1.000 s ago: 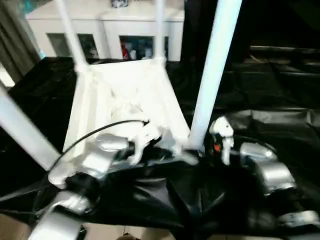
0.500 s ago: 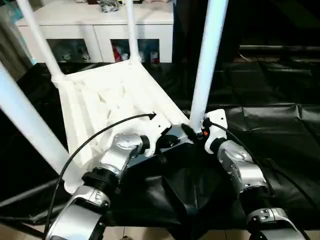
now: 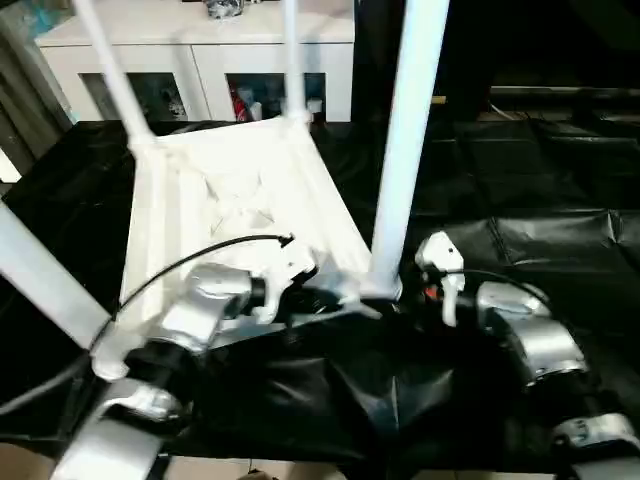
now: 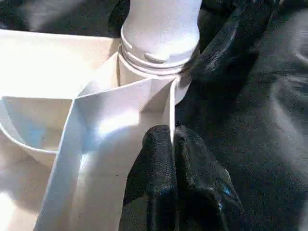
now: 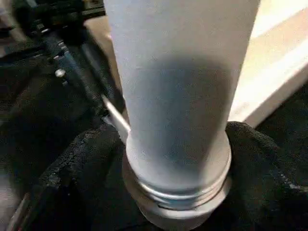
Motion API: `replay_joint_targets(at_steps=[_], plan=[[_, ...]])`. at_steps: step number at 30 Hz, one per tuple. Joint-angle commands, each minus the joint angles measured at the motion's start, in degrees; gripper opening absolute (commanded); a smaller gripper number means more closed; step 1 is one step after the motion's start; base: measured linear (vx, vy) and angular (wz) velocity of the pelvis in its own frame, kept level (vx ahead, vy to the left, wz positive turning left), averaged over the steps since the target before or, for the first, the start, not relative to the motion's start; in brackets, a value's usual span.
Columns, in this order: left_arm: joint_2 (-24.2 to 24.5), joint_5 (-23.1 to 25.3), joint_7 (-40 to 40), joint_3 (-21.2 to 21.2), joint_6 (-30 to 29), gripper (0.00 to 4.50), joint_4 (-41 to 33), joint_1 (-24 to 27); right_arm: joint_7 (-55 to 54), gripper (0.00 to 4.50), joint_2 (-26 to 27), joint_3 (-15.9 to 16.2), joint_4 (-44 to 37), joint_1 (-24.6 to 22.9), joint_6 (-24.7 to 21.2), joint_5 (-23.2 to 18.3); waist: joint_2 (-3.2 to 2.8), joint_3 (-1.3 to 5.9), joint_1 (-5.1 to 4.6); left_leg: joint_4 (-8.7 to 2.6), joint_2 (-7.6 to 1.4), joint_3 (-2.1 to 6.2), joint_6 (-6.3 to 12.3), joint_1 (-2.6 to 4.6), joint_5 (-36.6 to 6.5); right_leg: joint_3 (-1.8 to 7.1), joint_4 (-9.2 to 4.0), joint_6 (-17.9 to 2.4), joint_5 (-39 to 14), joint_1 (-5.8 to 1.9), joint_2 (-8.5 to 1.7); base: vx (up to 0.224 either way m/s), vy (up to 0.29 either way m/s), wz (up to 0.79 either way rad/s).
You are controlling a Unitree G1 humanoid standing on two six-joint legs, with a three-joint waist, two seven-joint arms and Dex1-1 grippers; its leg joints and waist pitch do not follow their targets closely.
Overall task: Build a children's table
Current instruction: Rotate leg to tighten
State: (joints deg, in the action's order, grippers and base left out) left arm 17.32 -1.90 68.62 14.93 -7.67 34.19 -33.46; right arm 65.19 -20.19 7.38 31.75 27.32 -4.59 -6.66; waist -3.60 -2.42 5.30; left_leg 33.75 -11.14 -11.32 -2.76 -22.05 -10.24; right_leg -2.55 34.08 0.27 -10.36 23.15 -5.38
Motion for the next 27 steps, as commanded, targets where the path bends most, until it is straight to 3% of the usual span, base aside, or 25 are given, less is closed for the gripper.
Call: replay_joint_targets(at_steps=[1,4,6,14,15,17,20,21,22,25,26,27], plan=[[0.05,-0.81,2.54,0.99,0.73,0.0,-2.39,0.13,2.11,3.54,-0.02,1.72,0.55,0.75,-0.59,-0.67,0.74,3.56,0.05,-4.01,-2.09,0.75,3.81,1.2,-12.73,1.37,-3.31,-15.52,-8.66,-2.57,-2.66,0.0,0.0,0.0],[0.69,-0.84,2.93,0.56,0.68,0.0,-2.58,0.22,2.82,3.41,0.1,1.79,0.66,0.85,-0.59,-0.9,0.85,3.55,0.06,-4.02,-2.12,0.73,3.35,1.22,-12.42,1.47,-3.28,-15.28,-9.11,-2.47,-2.64,0.0,0.0,0.0],[0.85,-1.09,3.02,0.59,0.63,0.0,-2.66,0.23,3.36,3.08,0.33,1.72,0.8,0.83,-0.55,-1.05,0.81,3.62,0.08,-3.99,-2.1,0.75,3.3,1.18,-11.83,1.45,-3.16,-15.28,-8.31,-2.5,-2.65,0.0,0.0,0.0],[0.24,-1.05,1.44,0.61,0.07,0.0,-3.55,0.91,3.97,2.73,1.05,2.48,0.35,-0.69,-0.56,-1.27,1.02,3.7,0.17,-3.72,-2.03,0.66,4.48,1.05,-9.98,1.39,-3.0,-15.56,-6.75,-2.57,-2.66,0.0,0.0,0.0],[-0.24,-0.59,-0.29,0.34,-0.09,0.0,-2.99,0.7,2.71,2.72,1.31,2.66,0.24,-1.23,-0.92,-0.72,0.53,3.68,0.26,-3.76,-2.03,0.72,4.24,1.09,-10.46,1.39,-3.01,-15.5,-7.37,-2.51,-2.69,0.0,0.0,0.0],[-0.99,-0.19,-2.38,0.0,-0.25,0.0,-2.19,0.29,0.97,2.71,1.76,2.58,0.39,-1.7,-1.18,-0.21,0.62,3.6,0.31,-3.85,-2.06,0.71,3.79,1.18,-11.28,1.43,-3.26,-15.32,-8.04,-2.48,-2.66,0.0,0.0,0.0],[-2.87,-0.03,-6.25,-0.97,-0.47,0.0,-0.76,-0.57,-2.56,2.71,3.22,1.73,0.48,-2.51,-1.74,-0.03,0.66,3.3,0.27,-4.24,-2.0,0.82,2.19,1.31,-14.72,1.47,-3.76,-14.27,-12.71,-2.43,-2.71,0.0,0.0,0.0],[-5.95,0.8,-12.31,-1.8,-0.48,0.0,1.37,-1.86,-11.24,2.7,6.77,-0.04,1.77,-3.14,-2.08,0.87,0.57,3.23,0.22,-4.38,-1.98,0.89,1.54,1.34,-15.45,1.53,-3.96,-13.46,-14.66,-2.36,-2.76,0.0,0.0,0.0],[-7.93,1.25,-15.99,-2.26,-0.28,0.0,2.79,-2.67,-16.33,2.7,9.08,-1.11,2.74,-3.33,-2.1,1.2,0.48,2.9,-0.02,-4.55,-1.93,0.85,0.5,1.69,-17.78,1.68,-4.52,-12.57,-18.08,-1.79,-2.78,0.0,0.0,0.0],[-11.79,1.77,-21.96,-2.76,0.04,0.0,5.33,-4.07,-25.14,2.7,13.77,-3.22,5.2,-2.78,-2.33,1.03,0.87,2.83,-0.74,-5.01,-1.59,1.45,-1.25,1.65,-20.47,1.44,-5.03,-9.89,-24.35,-2.1,-2.91,0.0,0.0,0.0],[-12.25,1.86,-22.38,-2.64,0.03,0.0,5.55,-4.17,-26.4,2.7,14.29,-3.27,5.61,-2.57,-1.79,1.36,0.8,2.72,-0.8,-5.02,-1.6,1.49,-1.32,1.91,-21.7,1.51,-5.47,-8.98,-26.45,-1.73,-3.0,0.0,0.0,0.0],[-13.49,1.97,-23.94,-2.68,-0.19,0.0,6.13,-4.49,-28.97,2.7,15.67,-3.58,6.63,-1.82,-1.69,1.47,0.33,2.67,-1.17,-5.06,-1.5,1.63,-1.35,1.77,-22.45,1.5,-5.57,-8.44,-27.6,-1.81,-3.05,0.0,0.0,0.0]])
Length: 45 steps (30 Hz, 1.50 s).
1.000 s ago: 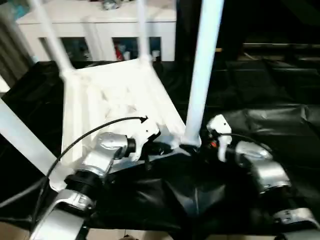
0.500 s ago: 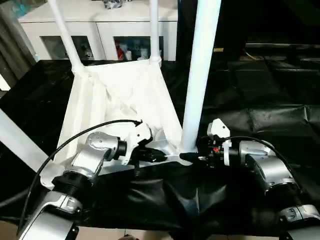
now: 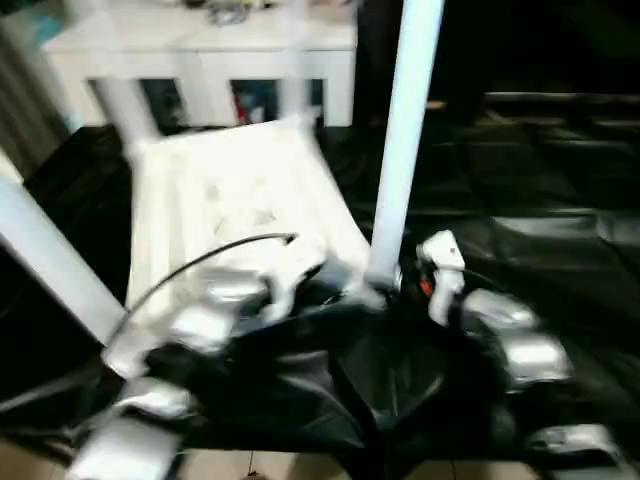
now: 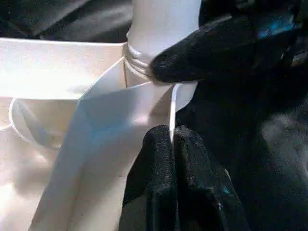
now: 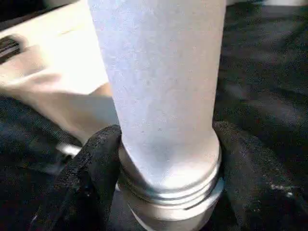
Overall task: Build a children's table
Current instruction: Rotate leg to tighten
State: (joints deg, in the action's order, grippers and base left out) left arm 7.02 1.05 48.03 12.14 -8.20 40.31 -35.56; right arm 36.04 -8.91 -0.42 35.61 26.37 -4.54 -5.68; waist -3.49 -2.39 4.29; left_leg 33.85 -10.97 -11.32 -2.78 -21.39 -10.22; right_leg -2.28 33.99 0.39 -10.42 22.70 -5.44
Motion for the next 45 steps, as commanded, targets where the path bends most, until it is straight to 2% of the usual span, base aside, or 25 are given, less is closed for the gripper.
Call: replay_joint_targets(at_steps=[1,3,4,5,6,8,9,10,11,14,16,17,18,20,22,24,26,30,33,36,39,42,44,45], plan=[[-4.03,-0.93,-4.46,0.08,0.2,0.0,0.41,-2.61,-1.57,2.7,5.38,4.0,3.48,-0.35,-1.75,0.52,0.46,2.59,-0.6,-5.32,-1.6,1.74,-1.38,0.97,-23.28,1.06,-5.63,-7.91,-28.2,-1.39,-2.81,0.0,0.0,0.0],[-5.63,-0.43,-6.23,0.46,0.42,0.0,1.07,-2.97,-3.77,2.7,7.98,3.5,4.38,1.15,-0.89,-0.16,0.64,2.59,-0.93,-5.15,-1.45,1.65,-1.11,1.39,-24.27,1.12,-6.07,-7.3,-29.6,-0.93,-2.77,0.0,0.0,0.0],[-6.06,-0.14,-6.62,0.63,0.63,0.0,1.28,-3.07,-4.18,2.7,8.87,3.32,4.43,1.6,-0.54,-0.39,0.61,2.58,-1.18,-5.19,-1.45,1.72,-0.74,1.25,-24.27,1.14,-6.14,-7.16,-30.23,-0.95,-2.82,0.0,0.0,0.0],[-6.39,0.19,-6.66,0.82,0.95,0.0,1.15,-3.11,-3.13,3.05,9.99,2.99,4.38,2.17,-0.14,-1.29,0.6,2.62,-1.18,-5.21,-1.45,1.75,-0.64,1.12,-23.98,1.12,-6.11,-7.02,-30.26,-1.05,-2.87,0.0,0.0,0.0],[-6.43,0.24,-6.21,0.82,1.19,0.0,1.12,-3.15,-2.17,3.05,10.39,2.79,4.12,2.26,-0.03,-1.51,0.59,2.7,-1.22,-5.26,-1.51,1.75,-0.35,1.06,-23.46,1.14,-6.09,-7.04,-29.43,-1.09,-2.82,0.0,0.0,0.0],[-6.11,0.19,-4.95,0.89,1.63,0.0,0.55,-2.89,0.03,3.42,10.25,3.02,3.41,2.2,0.17,-1.9,1.03,2.75,-0.98,-5.31,-1.62,1.62,0.25,0.97,-22.51,1.28,-5.98,-7.51,-27.66,-1.07,-2.81,0.0,0.0,0.0],[-5.83,0.11,-4.3,0.96,1.81,0.0,0.16,-2.67,0.97,3.49,9.89,3.34,3.06,2.1,0.26,-1.99,0.96,2.8,-0.86,-5.32,-1.65,1.63,0.63,0.85,-21.74,1.32,-5.81,-8.01,-26.47,-1.21,-2.88,0.0,0.0,0.0],[-4.78,-0.22,-2.26,1.28,1.86,0.0,-1.06,-1.98,3.41,3.59,8.46,4.04,2.19,1.82,0.26,-2.06,1.3,2.89,-0.7,-5.32,-1.73,1.54,0.99,0.74,-20.7,1.34,-5.7,-8.48,-24.89,-1.34,-2.88,0.0,0.0,0.0],[-4.28,-0.37,-1.32,1.44,1.89,0.0,-1.61,-1.66,4.52,3.68,7.78,4.37,1.83,1.71,0.31,-2.05,1.19,2.94,-0.58,-5.26,-1.78,1.5,1.2,0.69,-20.29,1.39,-5.49,-8.84,-23.95,-1.37,-2.88,0.0,0.0,0.0],[-2.2,-1.26,3.05,1.91,1.69,0.0,-3.47,-0.5,8.73,3.88,4.73,5.15,1.05,1.57,0.63,-1.75,0.92,3.04,-0.47,-5.13,-1.83,1.33,1.91,0.36,-17.8,1.41,-4.93,-10.44,-18.99,-1.68,-2.82,0.0,0.0,0.0],[1.49,-2.26,9.66,2.68,1.97,0.0,-5.76,0.89,17.5,3.88,-0.58,6.35,-0.89,1.14,0.29,-2.16,1.02,3.23,-0.15,-4.87,-1.86,1.13,2.94,0.26,-15.61,1.32,-4.53,-11.63,-15.57,-2.07,-2.76,0.0,0.0,0.0],[1.49,-2.26,9.66,2.68,1.97,0.0,-5.76,0.89,17.5,3.88,-0.58,6.35,-0.89,1.14,0.29,-2.16,1.03,3.25,-0.03,-4.78,-1.88,1.07,3.36,0.21,-14.9,1.29,-4.44,-11.85,-14.78,-2.13,-2.74,0.0,0.0,0.0],[3.59,-2.68,13.09,2.99,2.08,0.0,-6.53,1.28,22.75,3.88,-3.93,7.16,-1.95,0.87,0.1,-2.32,0.61,3.46,0.05,-4.51,-1.94,0.91,3.89,0.13,-12.84,1.28,-3.96,-12.82,-11.67,-2.13,-2.66,0.0,0.0,0.0],[5.96,-2.95,17.08,3.22,2.35,0.0,-6.99,1.42,27.7,3.88,-7.48,7.82,-2.34,0.93,0.46,-2.11,0.73,3.99,0.55,-3.85,-2.0,0.82,5.23,0.28,-9.01,1.05,-3.09,-14.77,-4.71,-2.38,-2.38,0.0,0.0,0.0],[7.1,-3.15,19.23,3.31,2.09,0.0,-7.35,1.52,29.62,3.88,-8.6,7.78,-2.41,1.06,0.81,-2.04,0.44,4.28,1.16,-3.14,-2.02,0.63,7.51,0.06,-4.49,0.94,-2.01,-17.17,4.12,-2.23,-2.35,0.025,0.0,0.0],[8.38,-3.39,21.46,3.49,1.96,0.0,-7.67,1.61,31.02,3.88,-9.53,7.77,-2.29,1.34,1.32,-1.86,0.49,4.34,1.56,-2.92,-2.08,0.61,8.34,0.11,-3.86,0.81,-1.8,-17.91,5.84,-2.12,-2.36,0.0,0.0,0.0],[9.64,-3.75,23.77,3.66,1.7,0.0,-8.3,1.84,31.92,3.74,-10.09,7.78,-2.19,1.65,1.55,-1.92,0.52,4.17,1.77,-3.06,-2.2,0.56,8.0,0.25,-5.46,0.8,-2.01,-17.81,3.19,-1.99,-2.4,0.0,0.0,0.0],[11.33,-3.81,25.37,3.87,1.88,0.0,-8.36,1.92,33.61,3.46,-10.41,8.24,-2.24,1.79,1.69,-2.45,0.48,3.73,2.07,-3.7,-2.43,0.58,5.0,0.6,-10.49,0.96,-2.66,-16.64,-4.41,-1.8,-2.49,0.0,0.0,0.0],[11.74,-3.98,26.01,3.9,1.9,0.0,-8.51,2.1,34.54,3.17,-10.08,8.65,-2.44,1.48,1.98,-2.55,0.54,3.67,2.03,-3.95,-2.42,0.65,3.61,0.56,-11.61,1.05,-2.82,-15.78,-6.8,-1.92,-2.61,0.0,0.0,0.0],[11.85,-4.07,26.33,3.94,1.7,0.0,-8.84,2.34,34.92,2.99,-9.73,8.74,-2.29,1.3,2.28,-2.78,0.66,3.78,2.06,-3.81,-2.35,0.62,3.61,0.51,-10.69,1.12,-2.72,-15.59,-5.93,-1.92,-2.66,0.0,0.0,0.0],[11.77,-4.06,26.03,3.99,1.81,0.0,-8.94,2.56,35.01,2.72,-9.77,8.83,-2.4,1.09,2.29,-3.06,0.72,3.94,2.1,-3.56,-2.23,0.6,4.39,0.35,-8.72,1.07,-2.42,-15.78,-3.66,-2.04,-2.59,0.0,0.0,0.0],[10.95,-3.54,23.53,3.56,2.08,0.0,-8.21,2.48,33.64,2.66,-9.4,8.11,-2.69,0.5,1.67,-3.48,0.72,3.97,2.16,-3.42,-2.24,0.57,5.12,0.31,-7.83,1.03,-2.38,-16.05,-2.82,-2.04,-2.62,0.0,0.0,0.0],[9.42,-2.48,18.62,2.73,2.28,0.0,-6.48,1.63,28.94,2.65,-8.33,7.22,-1.91,0.0,1.63,-2.61,0.7,3.83,2.17,-3.52,-2.29,0.56,4.96,0.33,-8.64,1.05,-2.58,-15.82,-4.37,-1.88,-2.62,0.0,0.0,0.0],[8.52,-2.3,16.35,2.25,2.22,0.0,-5.58,1.12,25.77,2.64,-7.57,6.69,-1.02,-0.09,1.52,-1.99,0.81,3.67,2.13,-3.69,-2.33,0.58,4.2,0.47,-10.11,1.09,-2.88,-15.41,-6.72,-1.78,-2.61,0.0,0.0,0.0]])
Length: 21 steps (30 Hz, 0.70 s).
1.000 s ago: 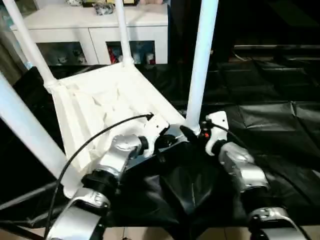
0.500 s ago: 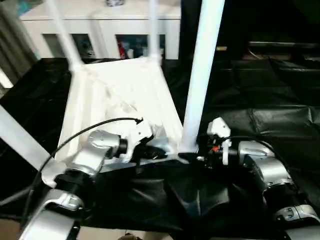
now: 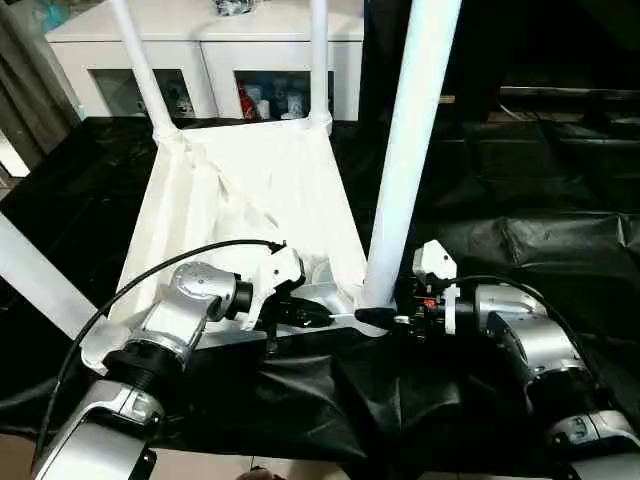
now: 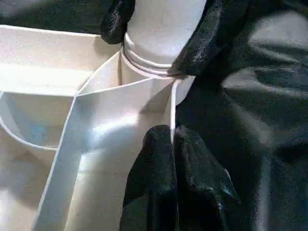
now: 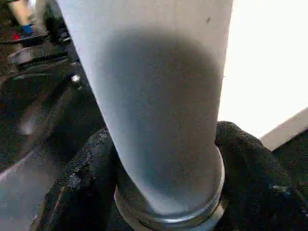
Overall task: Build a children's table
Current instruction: Rotate leg to tighten
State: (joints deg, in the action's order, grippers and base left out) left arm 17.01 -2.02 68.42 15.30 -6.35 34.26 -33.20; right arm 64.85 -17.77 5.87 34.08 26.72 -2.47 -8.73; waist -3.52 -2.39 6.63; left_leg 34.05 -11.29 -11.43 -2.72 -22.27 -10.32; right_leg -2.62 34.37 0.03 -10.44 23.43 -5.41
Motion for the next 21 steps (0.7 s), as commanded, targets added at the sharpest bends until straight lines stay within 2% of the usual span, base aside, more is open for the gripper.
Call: replay_joint_targets(at_steps=[1,2,3,5,7,8,9,10,11,12,14,16,19,21], plan=[[-2.27,0.88,-5.85,-1.29,0.3,0.0,1.13,-1.64,-5.68,2.64,1.97,-0.03,1.28,-0.51,-0.57,1.57,0.84,3.46,-0.4,-4.15,-1.95,0.75,2.95,1.35,-11.73,1.51,-3.56,-14.38,-9.85,-2.45,-2.74,0.0,0.0,0.0],[-2.27,0.88,-5.85,-1.29,0.3,0.0,1.13,-1.64,-5.68,2.64,1.97,-0.03,1.28,-0.51,-0.57,1.57,0.94,3.37,-0.52,-4.25,-1.85,0.8,2.41,1.34,-12.81,1.47,-3.75,-13.9,-11.7,-2.56,-2.76,0.0,0.0,0.0],[-4.98,1.24,-10.96,-2.04,0.19,0.0,2.7,-2.78,-14.24,2.63,4.7,-1.68,3.44,-0.66,-0.97,2.51,0.88,3.32,-0.62,-4.44,-1.87,0.91,1.59,1.46,-14.07,1.56,-4.01,-12.89,-14.68,-2.48,-2.93,0.0,0.0,0.0],[-6.69,1.73,-14.13,-2.25,0.07,0.0,3.71,-3.48,-19.11,2.63,6.58,-2.75,4.53,-0.65,-1.39,2.68,0.97,3.08,-1.07,-4.72,-1.75,1.02,0.26,1.71,-16.19,1.62,-4.56,-11.66,-18.27,-2.29,-2.94,0.0,0.0,0.0],[-8.35,2.18,-17.02,-2.39,0.1,0.0,4.85,-4.19,-23.42,2.63,8.14,-3.33,5.42,-0.54,-1.29,3.17,0.98,3.04,-1.44,-4.83,-1.59,1.11,-0.31,1.62,-16.75,1.65,-4.78,-10.49,-19.63,-2.24,-2.85,0.0,0.0,0.0],[-10.67,2.74,-21.23,-2.58,0.34,0.0,6.47,-5.19,-29.38,2.63,10.51,-4.34,6.88,0.07,-1.69,3.45,0.58,3.16,-1.62,-4.9,-1.6,1.33,-0.45,1.73,-17.35,1.59,-4.79,-10.17,-20.08,-2.34,-2.9,0.0,0.0,0.0],[-11.75,3.04,-23.19,-2.6,0.39,0.0,7.22,-5.67,-31.84,2.63,11.73,-4.72,7.37,0.45,-1.91,3.51,0.48,2.98,-1.97,-4.99,-1.55,1.26,-0.55,1.63,-17.74,1.66,-5.02,-9.87,-20.09,-2.1,-2.72,0.0,0.0,0.0],[-12.45,3.24,-24.47,-2.6,0.44,0.0,7.74,-5.99,-33.41,2.63,12.53,-4.93,7.66,0.69,-2.03,3.55,0.73,2.97,-2.16,-4.99,-1.35,1.33,-0.84,1.73,-18.8,1.58,-5.15,-9.53,-21.46,-2.17,-2.74,0.0,0.0,0.0],[-13.57,3.29,-25.83,-2.71,0.42,0.0,8.18,-6.31,-33.71,2.63,13.82,-4.31,7.63,0.93,-2.05,3.75,0.74,3.05,-2.11,-5.02,-1.35,1.38,-0.76,1.72,-18.77,1.6,-5.21,-9.36,-21.71,-2.26,-2.81,0.0,0.0,0.0],[-14.47,3.16,-26.41,-2.79,0.43,0.0,8.3,-6.45,-33.43,2.63,14.94,-3.62,7.13,0.91,-1.98,3.9,0.26,3.07,-2.06,-5.03,-1.42,1.4,-0.63,1.83,-18.89,1.65,-5.34,-9.25,-21.15,-2.1,-2.76,0.0,0.0,0.0],[-15.59,3.26,-25.78,-2.32,1.1,0.0,8.1,-6.35,-32.12,2.63,16.68,-2.59,5.83,0.71,-1.74,3.73,0.53,3.2,-2.05,-5.06,-1.38,1.39,-0.1,1.58,-18.18,1.63,-5.15,-9.47,-19.0,-2.35,-2.67,0.0,0.0,0.0],[-15.57,3.32,-24.22,-1.72,1.7,0.0,7.57,-5.96,-29.07,3.19,16.86,-2.32,4.49,0.35,-1.9,2.45,0.35,3.27,-1.92,-5.02,-1.43,1.33,0.65,1.46,-17.17,1.65,-5.02,-10.06,-16.5,-2.42,-2.65,0.0,0.0,0.0],[-14.41,2.54,-20.32,-0.83,2.53,0.0,5.86,-4.84,-24.71,3.39,15.03,-1.98,2.73,-0.09,-2.27,1.25,0.46,3.33,-1.87,-4.99,-1.48,1.29,1.23,1.41,-17.04,1.65,-4.9,-10.48,-15.54,-2.54,-2.71,0.0,0.0,0.0],[-13.02,1.98,-16.96,-0.17,3.18,0.0,4.67,-3.99,-21.71,3.79,12.6,-1.29,1.88,-0.07,-1.74,1.25,0.61,3.44,-1.74,-4.88,-1.56,1.32,1.97,1.23,-15.52,1.59,-4.61,-11.02,-13.68,-2.75,-2.77,0.0,0.0,0.0]])
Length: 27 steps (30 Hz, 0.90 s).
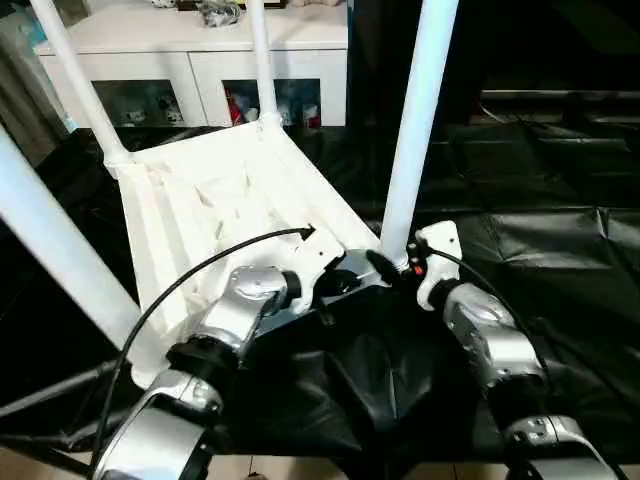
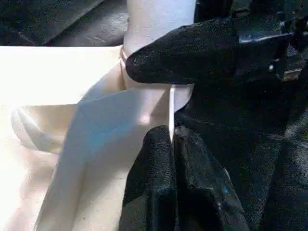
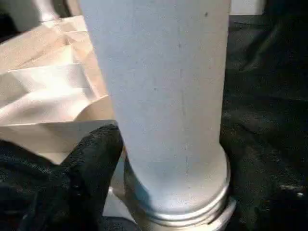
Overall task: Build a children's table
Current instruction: Rotate leg to tighten
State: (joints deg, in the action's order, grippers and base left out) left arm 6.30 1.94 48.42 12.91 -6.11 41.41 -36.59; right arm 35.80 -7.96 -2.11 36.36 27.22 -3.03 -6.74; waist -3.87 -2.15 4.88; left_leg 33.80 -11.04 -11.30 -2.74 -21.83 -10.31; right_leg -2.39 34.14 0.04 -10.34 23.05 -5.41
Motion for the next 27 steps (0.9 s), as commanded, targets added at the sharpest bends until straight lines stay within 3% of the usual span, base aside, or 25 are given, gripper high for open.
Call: replay_joint_targets(at_steps=[1,3,9,10,15,18,20,27], plan=[[-1.63,-2.07,4.36,2.49,3.17,0.0,-2.87,-0.3,8.54,3.79,1.71,6.93,-0.72,-0.52,-0.78,-0.54,1.0,3.27,0.04,-4.45,-1.8,1.04,2.5,0.71,-14.62,1.37,-4.3,-11.37,-12.65,-2.39,-2.72,0.0,0.0,0.0],[0.62,-2.12,8.33,3.4,3.65,0.0,-4.17,0.64,13.11,3.81,-1.29,7.06,-1.66,-0.45,-0.55,-0.97,0.98,3.4,0.28,-4.27,-1.86,0.97,3.16,0.73,-13.33,1.3,-4.07,-12.03,-11.19,-2.44,-2.73,0.0,0.0,0.0],[6.37,-3.2,17.93,3.9,2.79,0.0,-6.98,2.57,26.25,3.81,-9.03,7.74,-3.92,-0.3,-1.1,-2.35,0.9,3.95,0.97,-3.31,-2.1,0.67,6.83,0.61,-6.86,1.05,-2.55,-15.59,-0.18,-2.51,-2.54,0.0,0.0,0.0],[7.35,-3.4,19.51,3.99,2.28,0.0,-7.54,2.85,27.82,3.53,-9.83,7.73,-3.96,-0.15,-1.23,-2.54,1.07,3.87,1.12,-3.26,-2.1,0.62,7.1,0.55,-6.79,1.03,-2.5,-15.86,-0.18,-2.53,-2.54,0.0,0.0,0.0],[10.71,-4.53,24.38,3.95,0.96,0.0,-9.22,3.61,32.24,3.14,-12.01,8.4,-3.63,0.35,-1.42,-2.79,1.13,3.53,1.58,-3.77,-2.35,0.64,5.22,0.94,-10.14,1.18,-3.01,-15.21,-6.75,-2.28,-2.69,0.0,0.0,0.0],[12.37,-5.29,26.35,3.77,0.46,0.0,-9.73,3.78,33.77,2.95,-12.39,9.17,-3.43,0.47,-1.21,-3.04,1.17,3.43,1.38,-3.94,-2.28,0.69,4.07,0.85,-11.06,1.23,-3.08,-14.73,-8.44,-2.31,-2.72,0.0,0.0,0.0],[12.45,-5.34,26.48,3.69,0.46,0.0,-9.72,3.78,33.94,2.71,-12.37,9.22,-3.46,0.46,-1.25,-3.12,1.23,3.47,1.36,-3.88,-2.27,0.66,3.92,0.89,-10.69,1.3,-3.08,-14.7,-8.04,-2.29,-2.74,0.0,0.0,0.0],[11.53,-4.74,22.93,2.8,0.3,0.0,-8.7,3.23,32.01,2.62,-10.54,8.56,-4.35,-1.06,-1.78,-3.66,1.07,3.65,1.45,-3.54,-2.19,0.61,4.96,0.76,-8.08,1.23,-2.7,-15.14,-4.73,-2.34,-2.7,0.0,0.0,0.0]])
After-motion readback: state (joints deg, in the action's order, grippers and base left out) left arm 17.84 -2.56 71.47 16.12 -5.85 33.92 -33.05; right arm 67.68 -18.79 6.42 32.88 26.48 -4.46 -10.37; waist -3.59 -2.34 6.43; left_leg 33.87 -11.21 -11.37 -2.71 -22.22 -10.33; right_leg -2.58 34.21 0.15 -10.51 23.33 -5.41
